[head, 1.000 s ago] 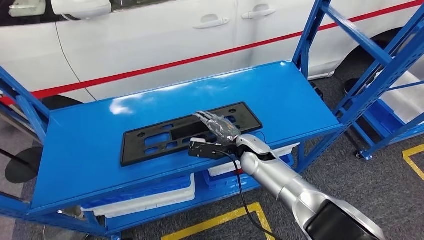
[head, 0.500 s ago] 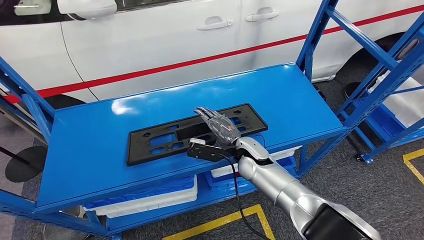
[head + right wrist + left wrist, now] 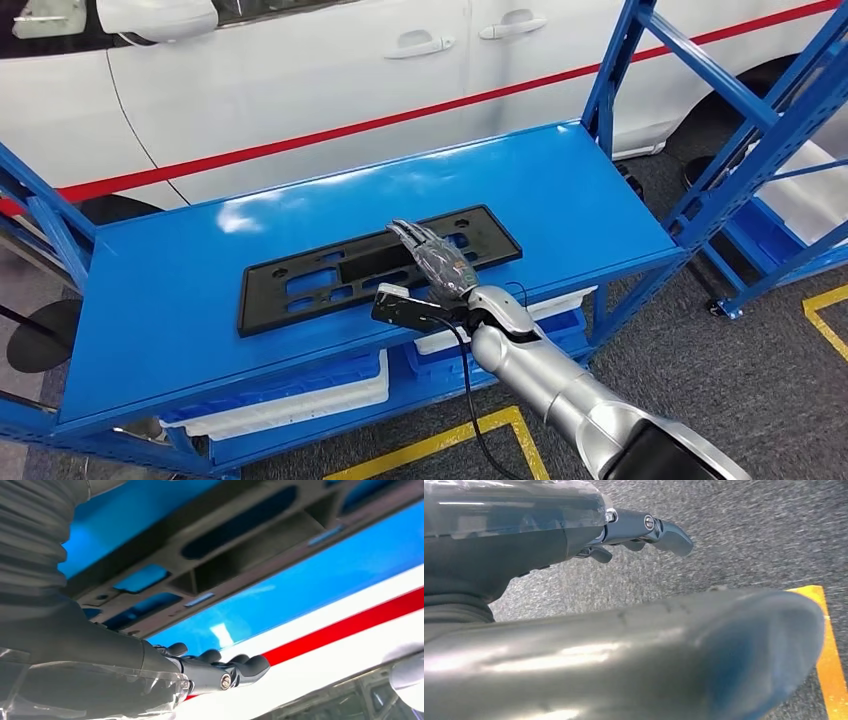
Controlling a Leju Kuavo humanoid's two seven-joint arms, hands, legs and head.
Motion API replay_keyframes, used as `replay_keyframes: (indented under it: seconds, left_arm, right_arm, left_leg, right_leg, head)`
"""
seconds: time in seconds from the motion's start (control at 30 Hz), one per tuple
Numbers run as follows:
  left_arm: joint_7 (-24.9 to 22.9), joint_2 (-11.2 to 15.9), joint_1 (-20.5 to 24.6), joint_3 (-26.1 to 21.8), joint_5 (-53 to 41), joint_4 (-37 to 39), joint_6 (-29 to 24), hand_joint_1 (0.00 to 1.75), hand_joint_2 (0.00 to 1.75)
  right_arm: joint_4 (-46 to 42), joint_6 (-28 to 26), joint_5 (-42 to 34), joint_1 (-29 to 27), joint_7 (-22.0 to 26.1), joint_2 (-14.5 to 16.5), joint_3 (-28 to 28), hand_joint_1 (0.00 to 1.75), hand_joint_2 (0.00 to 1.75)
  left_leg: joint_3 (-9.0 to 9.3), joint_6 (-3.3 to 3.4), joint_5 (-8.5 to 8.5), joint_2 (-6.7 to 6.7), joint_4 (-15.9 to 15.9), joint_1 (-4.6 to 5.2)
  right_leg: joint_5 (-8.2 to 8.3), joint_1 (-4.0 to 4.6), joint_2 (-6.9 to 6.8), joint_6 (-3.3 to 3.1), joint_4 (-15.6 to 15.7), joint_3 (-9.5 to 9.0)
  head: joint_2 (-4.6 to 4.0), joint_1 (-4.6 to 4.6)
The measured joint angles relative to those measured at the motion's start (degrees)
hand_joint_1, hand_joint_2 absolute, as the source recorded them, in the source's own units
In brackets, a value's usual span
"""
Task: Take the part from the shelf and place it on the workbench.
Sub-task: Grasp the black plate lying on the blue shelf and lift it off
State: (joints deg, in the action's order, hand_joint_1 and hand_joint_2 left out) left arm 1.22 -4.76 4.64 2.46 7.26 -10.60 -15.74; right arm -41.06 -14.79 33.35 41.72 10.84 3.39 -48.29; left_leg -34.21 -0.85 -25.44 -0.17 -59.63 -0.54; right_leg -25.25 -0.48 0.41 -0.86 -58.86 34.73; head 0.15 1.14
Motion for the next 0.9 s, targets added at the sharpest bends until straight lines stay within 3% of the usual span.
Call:
replay_keyframes:
  seconds: [0.1,0.17,0.27,0.3,0.33,0.37,0.4,0.47,0.53,0.63,0.7,0.8,0.83,0.87,0.9]
  left_arm:
    - [0.07,0.0,0.01,-0.05,0.03,0.0,-0.1,0.0,0.0]
    - [0.08,0.0,-0.02,-0.08,0.07,0.0,-0.18,0.0,0.0]
    - [0.12,-0.02,0.05,-0.08,0.11,0.0,-0.22,0.0,0.0]
    - [0.16,-0.02,0.05,-0.09,0.17,0.0,-0.25,0.0,0.0]
    - [0.2,-0.02,0.04,-0.12,0.24,0.0,-0.27,0.0,0.0]
    - [0.24,-0.02,0.04,-0.15,0.32,0.0,-0.3,0.0,0.0]
    - [0.26,-0.02,0.06,-0.2,0.39,0.0,-0.32,0.0,0.0]
    - [0.27,-0.03,0.2,-0.3,0.44,0.0,-0.34,0.0,0.0]
    - [0.29,-0.03,0.38,-0.4,0.44,0.0,-0.34,0.0,0.0]
    - [0.4,-0.02,0.5,-0.51,0.47,0.0,-0.34,0.0,0.0]
    - [0.49,-0.01,0.56,-0.55,0.44,0.0,-0.26,0.0,0.0]
    - [0.55,-0.01,0.59,-0.56,0.26,0.0,0.03,0.0,0.0]
    - [0.55,-0.01,0.56,-0.56,0.15,0.0,0.09,0.0,0.0]
    - [0.55,-0.02,0.52,-0.56,0.04,0.0,0.11,0.0,0.0]
    - [0.55,-0.02,0.5,-0.56,-0.03,0.0,0.11,0.0,0.0]
  right_arm:
    - [-0.12,0.01,0.01,-0.5,0.16,0.0,0.39,0.0,1.75]
    - [-0.2,0.0,0.02,-0.68,0.2,-0.01,0.65,0.0,1.75]
    - [-0.22,0.12,0.02,-0.91,0.21,-0.08,0.92,0.0,1.75]
    - [-0.17,0.25,0.02,-1.11,0.21,-0.12,0.95,0.0,1.75]
    - [-0.13,0.41,0.02,-1.3,0.21,-0.15,0.98,0.0,1.75]
    - [-0.07,0.66,0.03,-1.43,0.21,-0.17,1.07,0.0,1.75]
    - [-0.02,0.9,0.04,-1.48,0.22,-0.18,1.23,0.0,1.75]
    - [0.05,1.33,0.1,-1.34,0.26,-0.19,1.61,0.0,1.75]
    - [0.24,1.67,0.19,-1.1,0.36,-0.17,1.83,0.0,1.75]
    - [1.33,2.92,0.3,-0.89,0.43,0.0,1.93,0.0,1.75]
    - [2.59,3.42,0.37,-0.49,0.23,0.5,2.12,0.0,1.75]
    - [5.07,3.31,0.27,0.27,-0.05,1.55,2.65,0.0,1.75]
    - [5.96,3.24,0.17,0.35,-0.08,1.87,2.88,0.0,1.75]
    - [6.79,3.19,0.05,0.38,-0.1,2.15,3.1,0.0,1.75]
    - [7.5,3.15,-0.04,0.41,-0.1,2.43,3.29,0.0,1.75]
  left_leg:
    - [0.41,0.86,0.19,-0.13,1.22,0.14]
    - [0.59,1.64,0.55,-0.06,1.72,-0.05]
    - [0.63,2.36,0.75,0.02,2.0,-0.05]
    - [0.62,2.39,0.74,0.01,1.97,0.0]
    - [0.6,2.4,0.73,0.0,1.93,0.03]
    - [0.6,2.38,0.71,-0.01,1.85,0.05]
    - [0.6,2.33,0.65,-0.04,1.73,0.06]
    - [0.52,2.07,0.39,-0.09,1.34,0.19]
    - [0.29,1.67,0.19,-0.14,1.0,0.41]
    - [0.13,0.85,0.12,-0.12,0.97,0.4]
    - [-0.75,0.22,-1.44,-0.09,-1.14,0.29]
    - [-5.41,-0.56,-6.62,-0.07,-11.57,0.0]
    - [-6.71,-0.73,-7.4,-0.07,-14.35,-0.1]
    - [-7.13,-0.85,-7.1,-0.06,-15.16,-0.18]
    - [-6.43,-0.9,-5.74,-0.05,-13.64,-0.27]
  right_leg:
    - [0.1,0.1,0.01,0.93,0.11,0.1]
    - [-0.95,-0.01,-0.05,1.54,-1.15,0.6]
    - [-6.06,-0.16,-0.12,2.24,-10.74,4.95]
    - [-7.3,-0.2,-0.13,2.39,-14.22,6.61]
    - [-7.52,-0.23,-0.13,2.46,-16.02,7.51]
    - [-6.67,-0.25,-0.13,2.45,-15.72,7.4]
    - [-4.93,-0.26,-0.13,2.35,-13.29,6.22]
    - [-1.34,-0.14,-0.14,1.9,-5.55,2.34]
    - [-0.17,0.06,-0.11,1.39,-0.91,0.19]
    - [-0.15,0.07,-0.07,0.59,-0.08,0.08]
    - [0.09,-0.2,-0.14,-0.06,0.32,-0.08]
    - [0.12,-0.29,-0.29,-0.51,0.41,-0.12]
    - [0.09,-0.28,-0.34,-0.54,0.37,-0.13]
    - [0.07,-0.28,-0.36,-0.53,0.32,-0.14]
    - [0.03,-0.3,-0.33,-0.49,0.25,-0.17]
  head:
    - [0.01,-0.02]
    - [0.01,-0.04]
    - [0.01,-0.08]
    - [0.01,-0.08]
    - [0.01,-0.07]
    - [0.01,-0.07]
    - [0.01,-0.07]
    - [0.0,-0.07]
    - [0.0,-0.02]
    - [0.01,0.01]
    - [0.0,0.06]
    - [0.0,0.2]
    - [0.0,0.19]
    - [0.0,0.19]
    - [0.01,0.19]
